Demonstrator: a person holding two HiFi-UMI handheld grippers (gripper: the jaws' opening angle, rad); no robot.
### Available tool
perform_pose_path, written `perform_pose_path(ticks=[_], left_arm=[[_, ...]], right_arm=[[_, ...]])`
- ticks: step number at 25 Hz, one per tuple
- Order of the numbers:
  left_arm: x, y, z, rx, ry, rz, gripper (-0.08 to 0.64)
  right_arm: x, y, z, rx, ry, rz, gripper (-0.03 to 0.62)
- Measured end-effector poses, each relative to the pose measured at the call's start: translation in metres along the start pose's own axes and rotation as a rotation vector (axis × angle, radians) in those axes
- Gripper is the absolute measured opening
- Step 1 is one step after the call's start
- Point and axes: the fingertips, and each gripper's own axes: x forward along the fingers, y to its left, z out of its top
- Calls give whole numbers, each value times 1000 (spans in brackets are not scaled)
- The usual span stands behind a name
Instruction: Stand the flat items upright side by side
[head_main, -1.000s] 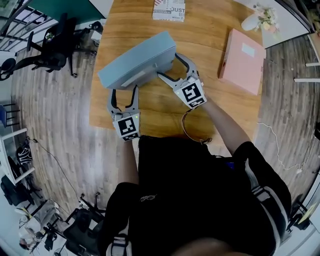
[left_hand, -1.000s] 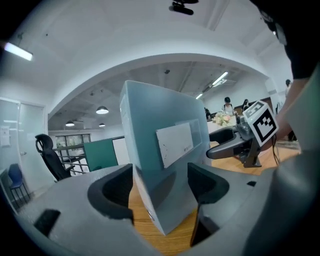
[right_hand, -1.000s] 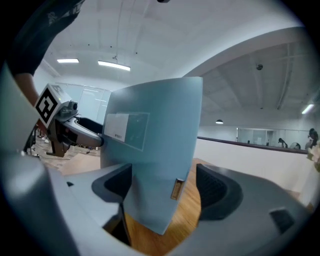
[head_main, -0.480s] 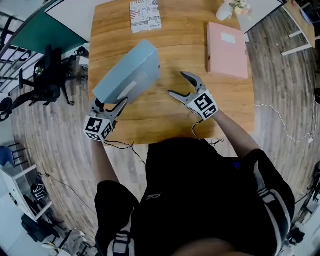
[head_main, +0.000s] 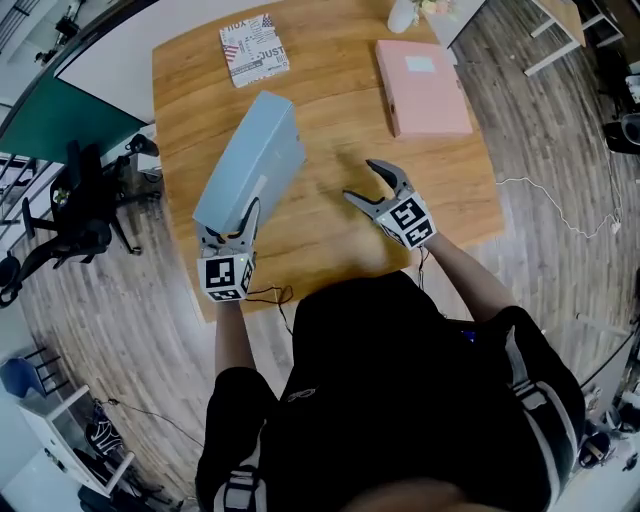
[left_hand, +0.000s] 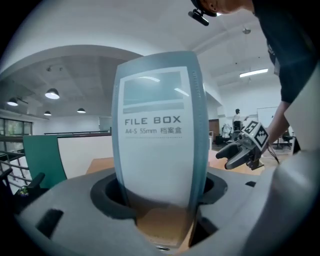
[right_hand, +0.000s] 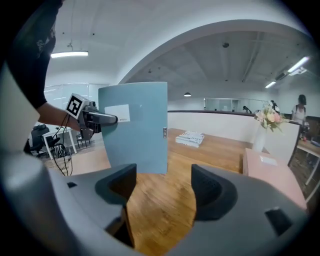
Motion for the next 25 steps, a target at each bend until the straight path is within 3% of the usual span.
perform_pose_path(ticks=[9, 14, 17, 25], left_arm=[[-9, 7, -5, -86, 12, 429, 314], [-11, 6, -1, -87, -16, 661, 310], [-3, 7, 1, -100, -20, 708, 310], [3, 6, 1, -138, 1, 663, 328]], right_arm=[[23, 17, 9, -3, 5, 21, 333], [36, 24, 20, 9, -6, 28, 330], [39, 23, 25, 7, -14, 29, 328], [31, 8, 28, 27, -17, 3, 328]])
